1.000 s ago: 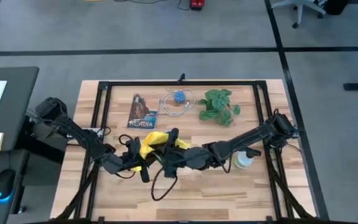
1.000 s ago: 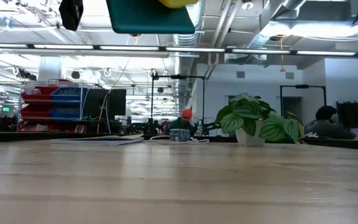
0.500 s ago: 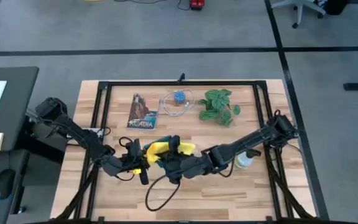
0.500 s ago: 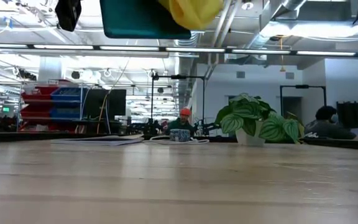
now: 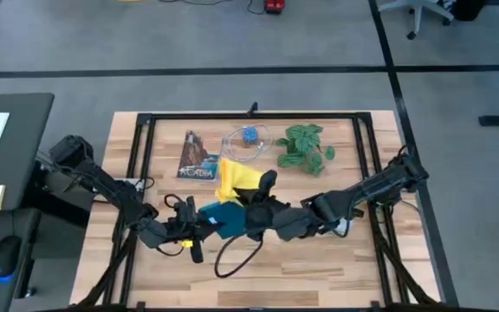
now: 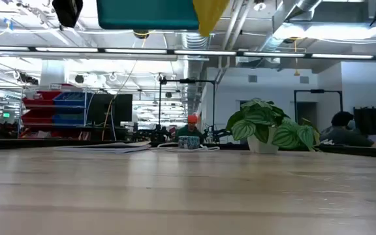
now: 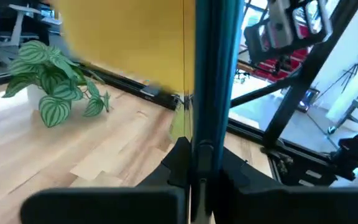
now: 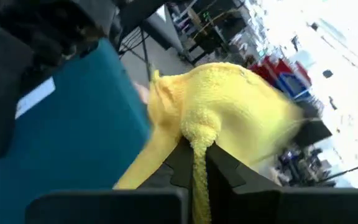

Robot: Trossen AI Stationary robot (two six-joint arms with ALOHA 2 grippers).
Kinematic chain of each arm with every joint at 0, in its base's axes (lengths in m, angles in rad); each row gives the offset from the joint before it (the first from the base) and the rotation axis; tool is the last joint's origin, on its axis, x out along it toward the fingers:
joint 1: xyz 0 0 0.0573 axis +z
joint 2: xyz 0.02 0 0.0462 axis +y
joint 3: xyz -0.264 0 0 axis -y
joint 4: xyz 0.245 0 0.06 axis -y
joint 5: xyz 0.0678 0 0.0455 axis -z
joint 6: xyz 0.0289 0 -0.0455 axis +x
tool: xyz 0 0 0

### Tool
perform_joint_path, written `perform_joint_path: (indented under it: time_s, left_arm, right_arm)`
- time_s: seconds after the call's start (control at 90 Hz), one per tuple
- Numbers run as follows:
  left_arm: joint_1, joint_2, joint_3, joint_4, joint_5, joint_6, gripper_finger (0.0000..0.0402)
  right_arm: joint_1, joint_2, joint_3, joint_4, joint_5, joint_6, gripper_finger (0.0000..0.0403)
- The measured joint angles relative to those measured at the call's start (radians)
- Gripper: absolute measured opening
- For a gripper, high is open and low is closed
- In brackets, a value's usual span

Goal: Apply microfiber cloth
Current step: Wipe the blue tablet with the microfiber cloth

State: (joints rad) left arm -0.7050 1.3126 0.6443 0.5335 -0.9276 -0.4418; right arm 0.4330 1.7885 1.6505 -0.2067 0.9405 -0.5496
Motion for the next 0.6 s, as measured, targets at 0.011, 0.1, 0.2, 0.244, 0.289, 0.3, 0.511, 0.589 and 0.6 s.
perform_joint_path:
  time_s: [0.011,0.1,0.2,0.244,0.289,0.3,0.511,0.589,0.6]
  left_arm:
    - [-0.001,0.001,0.0,0.0,-0.002,0.002,0.0009]
    - [-0.008,0.001,-0.002,-0.006,-0.003,0.01,0.0009]
    - [-0.012,0.004,-0.004,-0.029,0.003,0.002,0.0009]
    - [-0.014,0.004,-0.004,-0.038,0.0,-0.01,0.0009]
    - [-0.014,0.004,-0.004,-0.04,-0.01,-0.023,0.0009]
    - [-0.014,0.004,-0.004,-0.041,-0.013,-0.026,0.0009]
    - [-0.009,-0.005,0.005,-0.021,-0.061,-0.046,0.0009]
    - [-0.009,-0.005,0.005,-0.028,-0.074,-0.046,0.0009]
    - [-0.009,-0.005,0.005,-0.03,-0.074,-0.046,0.0009]
  right_arm:
    - [0.002,0.0,0.0,-0.012,-0.003,0.013,0.0004]
    - [0.016,0.023,-0.006,-0.055,-0.012,0.089,0.0004]
    - [0.036,0.046,-0.04,-0.052,0.015,0.113,0.0004]
    - [0.045,0.05,-0.051,-0.035,0.053,0.108,0.0004]
    - [0.053,0.053,-0.053,-0.036,0.116,0.097,0.0004]
    - [0.054,0.054,-0.053,-0.036,0.132,0.094,0.0004]
    - [0.078,0.0,-0.059,0.036,0.303,-0.003,0.0004]
    - [0.098,-0.037,-0.058,0.069,0.316,-0.008,0.0004]
    - [0.102,-0.041,-0.057,0.069,0.317,-0.008,0.0004]
